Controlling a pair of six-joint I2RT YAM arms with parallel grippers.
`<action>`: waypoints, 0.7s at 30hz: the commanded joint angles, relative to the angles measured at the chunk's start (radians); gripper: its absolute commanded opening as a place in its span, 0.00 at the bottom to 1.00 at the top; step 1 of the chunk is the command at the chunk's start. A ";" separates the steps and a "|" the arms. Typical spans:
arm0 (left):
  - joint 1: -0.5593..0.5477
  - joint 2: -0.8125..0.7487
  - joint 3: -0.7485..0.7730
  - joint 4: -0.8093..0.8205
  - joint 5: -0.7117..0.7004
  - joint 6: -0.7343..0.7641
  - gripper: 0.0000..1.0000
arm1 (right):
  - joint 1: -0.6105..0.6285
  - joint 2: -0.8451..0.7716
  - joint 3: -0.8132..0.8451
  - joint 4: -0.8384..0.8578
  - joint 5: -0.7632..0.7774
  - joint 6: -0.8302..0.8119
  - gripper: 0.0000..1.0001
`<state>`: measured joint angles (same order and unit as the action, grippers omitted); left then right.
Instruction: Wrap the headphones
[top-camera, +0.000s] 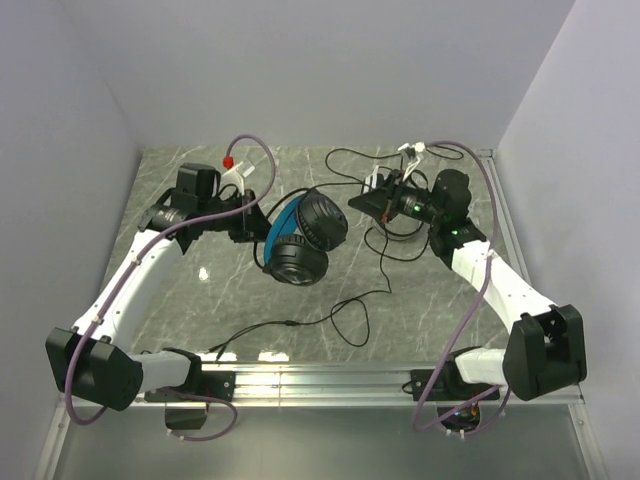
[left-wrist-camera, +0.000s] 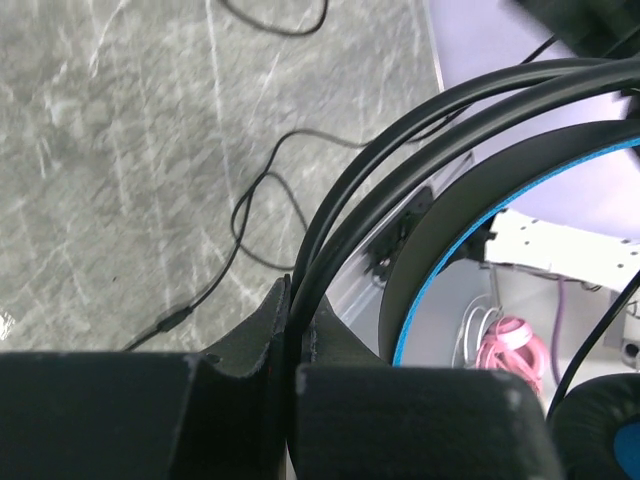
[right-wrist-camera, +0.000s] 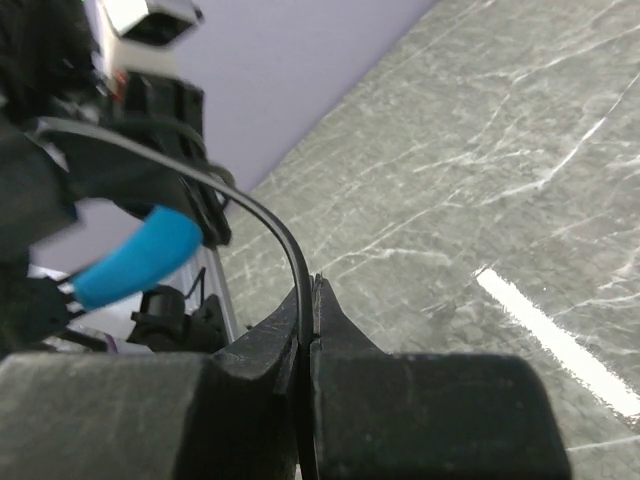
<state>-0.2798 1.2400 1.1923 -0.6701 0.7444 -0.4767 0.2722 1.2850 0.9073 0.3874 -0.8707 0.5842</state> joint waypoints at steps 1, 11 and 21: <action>0.004 -0.008 0.101 0.067 0.069 -0.068 0.00 | 0.044 -0.012 -0.015 -0.016 0.078 -0.066 0.02; 0.004 0.015 0.193 0.078 -0.121 -0.163 0.00 | 0.169 0.034 -0.105 0.114 0.108 -0.024 0.12; 0.004 0.052 0.214 0.174 -0.255 -0.276 0.00 | 0.308 0.092 -0.188 0.286 0.162 0.037 0.16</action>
<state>-0.2798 1.2842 1.3434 -0.6170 0.5140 -0.6613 0.5438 1.3655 0.7391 0.5678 -0.7410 0.6075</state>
